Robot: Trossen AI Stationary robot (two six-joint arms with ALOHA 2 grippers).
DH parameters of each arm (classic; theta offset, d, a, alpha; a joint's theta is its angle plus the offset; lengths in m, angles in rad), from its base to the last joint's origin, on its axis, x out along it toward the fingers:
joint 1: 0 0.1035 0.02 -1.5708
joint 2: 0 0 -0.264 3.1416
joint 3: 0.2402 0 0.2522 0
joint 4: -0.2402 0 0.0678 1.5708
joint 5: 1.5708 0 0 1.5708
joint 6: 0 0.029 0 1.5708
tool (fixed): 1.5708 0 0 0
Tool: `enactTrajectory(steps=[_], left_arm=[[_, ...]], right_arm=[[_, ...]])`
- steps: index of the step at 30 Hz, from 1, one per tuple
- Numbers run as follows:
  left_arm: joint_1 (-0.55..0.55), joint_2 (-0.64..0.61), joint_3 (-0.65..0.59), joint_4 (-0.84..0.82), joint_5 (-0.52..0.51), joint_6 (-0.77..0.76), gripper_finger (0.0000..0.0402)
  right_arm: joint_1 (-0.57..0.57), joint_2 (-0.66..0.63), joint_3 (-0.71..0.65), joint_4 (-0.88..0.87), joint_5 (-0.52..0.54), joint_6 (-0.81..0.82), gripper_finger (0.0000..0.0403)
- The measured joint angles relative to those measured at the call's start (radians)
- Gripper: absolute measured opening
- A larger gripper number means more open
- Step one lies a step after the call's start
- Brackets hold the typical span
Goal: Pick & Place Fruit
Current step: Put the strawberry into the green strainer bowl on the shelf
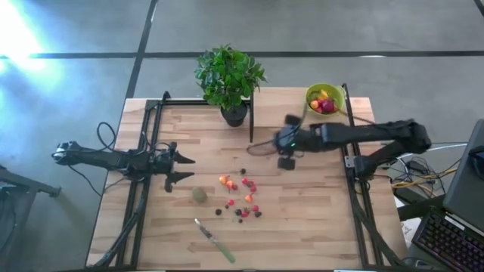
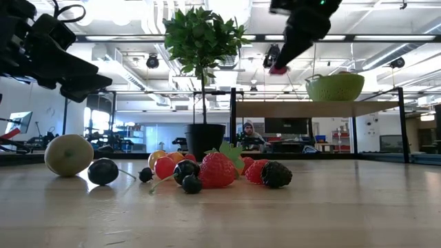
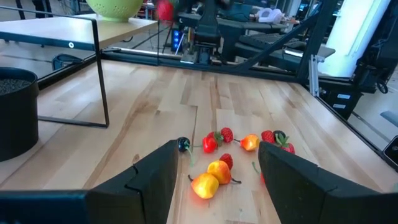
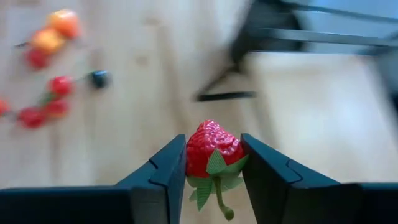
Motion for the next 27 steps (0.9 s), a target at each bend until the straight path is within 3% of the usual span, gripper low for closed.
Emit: enactTrajectory(steps=[4,12,19,27], left_arm=[[0.000,0.002,0.000,0.000,0.000,0.000,0.0229],[0.000,0.002,0.000,0.000,0.000,0.000,0.0229],[0.000,0.002,0.000,0.000,0.000,0.000,0.0229],[0.000,0.002,0.000,0.000,0.000,0.000,0.0229]], right_arm=[[-0.055,-0.111,-0.007,-0.020,0.097,0.021,0.0133],[-0.241,-0.247,-0.017,-0.023,0.108,0.026,0.0123],[-0.421,-0.249,-0.019,-0.056,0.108,0.025,0.0133],[-0.548,-0.228,-0.019,-0.064,0.093,0.036,0.0128]])
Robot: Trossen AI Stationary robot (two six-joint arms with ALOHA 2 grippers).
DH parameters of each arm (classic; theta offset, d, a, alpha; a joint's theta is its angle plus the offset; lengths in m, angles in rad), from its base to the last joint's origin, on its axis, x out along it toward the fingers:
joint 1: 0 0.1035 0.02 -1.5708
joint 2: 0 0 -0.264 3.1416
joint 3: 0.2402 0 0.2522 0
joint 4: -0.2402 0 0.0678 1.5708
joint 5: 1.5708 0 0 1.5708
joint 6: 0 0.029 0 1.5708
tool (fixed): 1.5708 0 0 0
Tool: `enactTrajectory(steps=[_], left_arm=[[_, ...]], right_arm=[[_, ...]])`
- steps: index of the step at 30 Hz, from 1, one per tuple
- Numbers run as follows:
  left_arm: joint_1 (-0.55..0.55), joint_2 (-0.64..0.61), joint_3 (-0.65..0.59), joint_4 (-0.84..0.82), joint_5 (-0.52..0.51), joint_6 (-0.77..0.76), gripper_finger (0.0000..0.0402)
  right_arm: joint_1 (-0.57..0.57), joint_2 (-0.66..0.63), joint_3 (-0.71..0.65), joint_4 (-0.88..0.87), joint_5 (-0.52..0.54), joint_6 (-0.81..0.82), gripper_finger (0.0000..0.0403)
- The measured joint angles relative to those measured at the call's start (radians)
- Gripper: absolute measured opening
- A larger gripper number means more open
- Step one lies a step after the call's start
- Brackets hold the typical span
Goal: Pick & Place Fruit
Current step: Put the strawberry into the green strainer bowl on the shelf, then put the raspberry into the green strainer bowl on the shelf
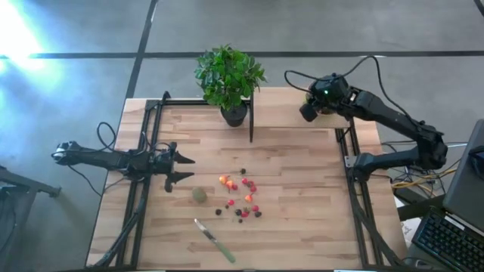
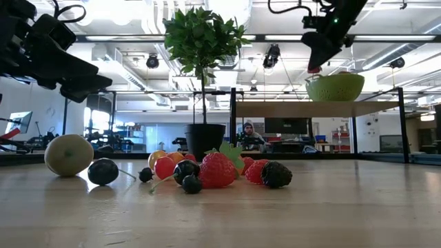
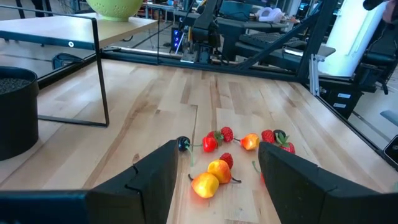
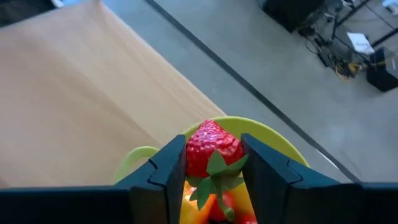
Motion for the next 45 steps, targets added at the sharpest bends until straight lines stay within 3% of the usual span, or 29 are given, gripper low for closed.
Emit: enactTrajectory(steps=[21,40,45], left_arm=[[0.000,0.000,0.000,0.000,0.000,0.000,0.0229],[0.000,0.000,0.000,0.000,0.000,0.000,0.0229],[0.000,0.000,0.000,0.000,0.000,0.000,0.0229]], right_arm=[[-0.039,0.001,-0.061,0.005,0.002,0.014,0.0134],[-0.043,0.000,-0.055,0.037,0.001,0.018,0.0229],[0.005,-0.002,-0.012,0.047,-0.093,0.016,0.0240]])
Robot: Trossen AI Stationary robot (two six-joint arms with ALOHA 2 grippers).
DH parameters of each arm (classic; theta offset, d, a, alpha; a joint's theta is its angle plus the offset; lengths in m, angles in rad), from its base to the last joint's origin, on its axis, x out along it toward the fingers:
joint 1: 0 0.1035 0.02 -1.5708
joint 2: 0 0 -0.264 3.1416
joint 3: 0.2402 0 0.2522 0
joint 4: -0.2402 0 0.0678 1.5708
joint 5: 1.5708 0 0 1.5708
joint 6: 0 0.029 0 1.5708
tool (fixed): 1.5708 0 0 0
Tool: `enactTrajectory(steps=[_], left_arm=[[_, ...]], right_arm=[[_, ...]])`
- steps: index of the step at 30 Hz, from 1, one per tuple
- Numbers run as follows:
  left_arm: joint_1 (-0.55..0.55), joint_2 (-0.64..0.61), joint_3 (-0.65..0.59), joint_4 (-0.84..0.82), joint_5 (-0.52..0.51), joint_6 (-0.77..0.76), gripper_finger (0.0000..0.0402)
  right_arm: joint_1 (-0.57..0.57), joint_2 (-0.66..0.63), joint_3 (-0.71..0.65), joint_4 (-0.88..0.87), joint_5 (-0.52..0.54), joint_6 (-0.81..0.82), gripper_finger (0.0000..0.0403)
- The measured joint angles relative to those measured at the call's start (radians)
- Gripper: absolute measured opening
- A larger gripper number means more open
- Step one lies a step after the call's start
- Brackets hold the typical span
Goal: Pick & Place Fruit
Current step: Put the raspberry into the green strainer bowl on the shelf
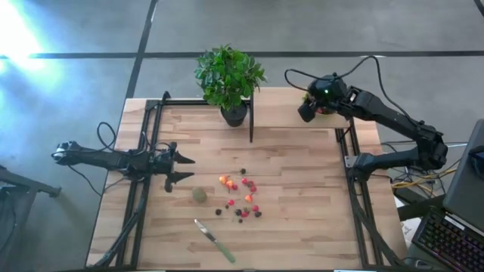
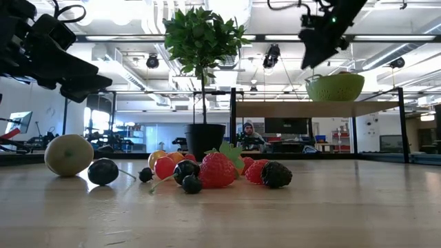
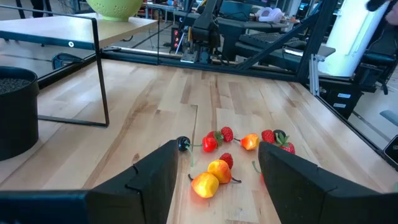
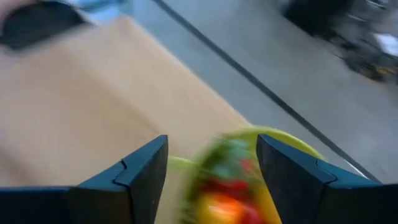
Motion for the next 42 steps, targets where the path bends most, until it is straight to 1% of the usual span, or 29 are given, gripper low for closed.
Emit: enactTrajectory(steps=[2,4,8,13,17,21,28,37,42], left_arm=[[0.000,0.000,0.000,0.000,0.000,0.000,0.0229],[0.000,0.000,0.000,0.000,0.000,0.000,0.0229],[0.000,0.000,0.000,0.000,0.000,0.000,0.0229],[0.000,0.000,0.000,0.000,0.000,0.000,0.0229],[0.000,0.000,0.000,0.000,0.000,0.000,0.0229],[0.000,0.000,0.000,0.000,0.000,0.000,0.0229],[0.000,0.000,0.000,0.000,0.000,0.000,0.0229],[0.000,0.000,0.000,0.000,0.000,0.000,0.0229],[0.000,0.000,0.000,0.000,0.000,0.000,0.0229]], right_arm=[[0.043,-0.004,0.008,0.013,-0.057,0.010,0.0242],[0.104,-0.006,0.010,0.040,-0.075,0.022,0.0240],[0.257,0.001,-0.008,0.104,-0.065,0.027,0.0226],[0.443,0.022,-0.043,0.226,-0.063,0.028,0.0210],[0.565,0.059,-0.058,0.301,-0.063,0.025,0.0201],[0.659,0.116,-0.058,0.335,-0.063,0.028,0.0192],[0.753,0.260,-0.058,0.372,-0.063,0.030,0.0177],[0.809,0.451,-0.059,0.382,-0.067,0.059,0.0161],[0.839,0.540,-0.059,0.429,-0.072,0.058,0.0162]])
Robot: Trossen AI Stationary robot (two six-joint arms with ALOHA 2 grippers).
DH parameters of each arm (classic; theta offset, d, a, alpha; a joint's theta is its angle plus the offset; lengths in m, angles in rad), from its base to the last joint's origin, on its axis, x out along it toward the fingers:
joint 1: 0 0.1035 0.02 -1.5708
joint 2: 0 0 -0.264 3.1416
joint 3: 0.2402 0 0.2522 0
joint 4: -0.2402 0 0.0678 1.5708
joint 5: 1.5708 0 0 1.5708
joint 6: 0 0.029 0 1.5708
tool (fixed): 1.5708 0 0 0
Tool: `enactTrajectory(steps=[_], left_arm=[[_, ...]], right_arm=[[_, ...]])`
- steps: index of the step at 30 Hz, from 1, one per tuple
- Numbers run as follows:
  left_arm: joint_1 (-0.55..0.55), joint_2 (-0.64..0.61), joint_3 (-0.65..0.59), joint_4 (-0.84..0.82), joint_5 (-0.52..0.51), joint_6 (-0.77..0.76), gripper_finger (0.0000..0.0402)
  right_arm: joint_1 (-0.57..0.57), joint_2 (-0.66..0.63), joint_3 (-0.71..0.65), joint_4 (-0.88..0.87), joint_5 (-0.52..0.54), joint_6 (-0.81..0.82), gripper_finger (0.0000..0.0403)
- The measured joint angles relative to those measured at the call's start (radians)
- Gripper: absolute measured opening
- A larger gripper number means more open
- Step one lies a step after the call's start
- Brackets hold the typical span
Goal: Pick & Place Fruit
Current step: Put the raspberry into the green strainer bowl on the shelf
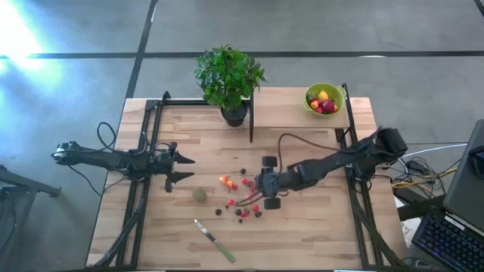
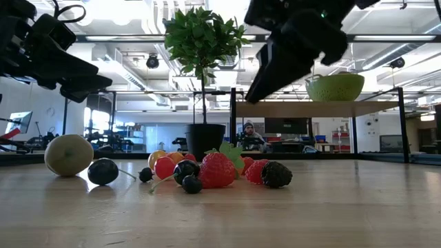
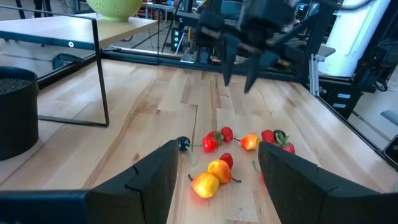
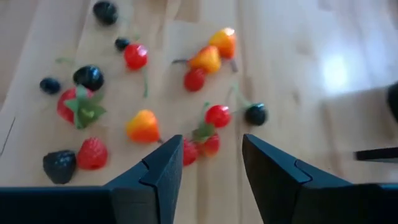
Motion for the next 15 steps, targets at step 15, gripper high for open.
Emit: enactTrajectory(steps=[15], left_arm=[[0.000,0.000,0.000,0.000,0.000,0.000,0.0229]], right_arm=[[0.009,0.147,0.004,0.073,0.000,0.053,0.0209]])
